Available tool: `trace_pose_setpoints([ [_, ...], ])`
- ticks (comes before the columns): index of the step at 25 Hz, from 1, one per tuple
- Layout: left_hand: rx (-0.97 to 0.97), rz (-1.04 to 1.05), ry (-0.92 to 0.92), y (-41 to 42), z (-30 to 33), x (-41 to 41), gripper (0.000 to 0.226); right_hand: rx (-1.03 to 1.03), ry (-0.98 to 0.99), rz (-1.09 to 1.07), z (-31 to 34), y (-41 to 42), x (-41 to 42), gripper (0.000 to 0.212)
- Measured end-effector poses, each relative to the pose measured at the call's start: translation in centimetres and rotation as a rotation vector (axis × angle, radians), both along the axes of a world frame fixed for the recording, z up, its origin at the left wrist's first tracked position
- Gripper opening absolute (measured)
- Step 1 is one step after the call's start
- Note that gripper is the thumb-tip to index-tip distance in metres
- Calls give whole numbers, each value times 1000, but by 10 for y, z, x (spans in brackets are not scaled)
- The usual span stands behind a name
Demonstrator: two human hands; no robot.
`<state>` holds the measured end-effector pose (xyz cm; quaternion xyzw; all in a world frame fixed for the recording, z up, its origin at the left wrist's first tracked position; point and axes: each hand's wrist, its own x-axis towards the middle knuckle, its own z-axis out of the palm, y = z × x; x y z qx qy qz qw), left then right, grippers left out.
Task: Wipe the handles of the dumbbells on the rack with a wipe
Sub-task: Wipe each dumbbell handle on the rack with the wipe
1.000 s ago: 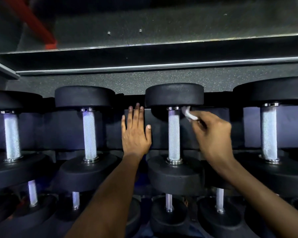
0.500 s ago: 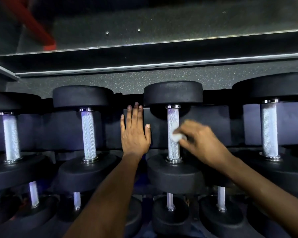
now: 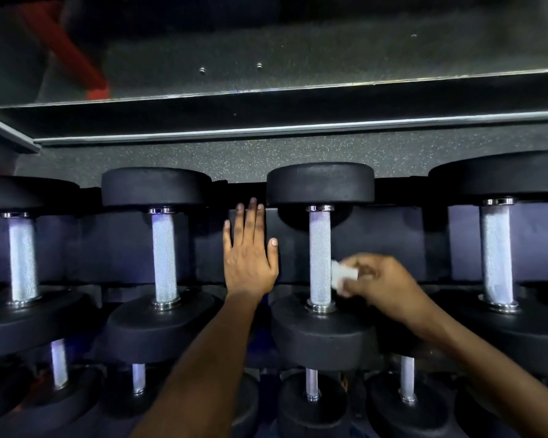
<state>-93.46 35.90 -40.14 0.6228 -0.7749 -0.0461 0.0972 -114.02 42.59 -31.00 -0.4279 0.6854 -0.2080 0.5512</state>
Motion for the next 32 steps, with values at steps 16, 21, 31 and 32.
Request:
trace_pose_setpoints([
  [16,19,-7,21,0,-1,1,65,-48,16,-580,22,-59,79,45],
  [21,14,-7,16,0,0,1,65,-73,-379,-659,15,-67,67,37],
  [31,1,-8,9,0,1,0,64,79,-1096,-710,-14,-56,22,42],
  [32,1,-8,6,0,1,0,64,113,-1149,-696,-15,-57,24,38],
])
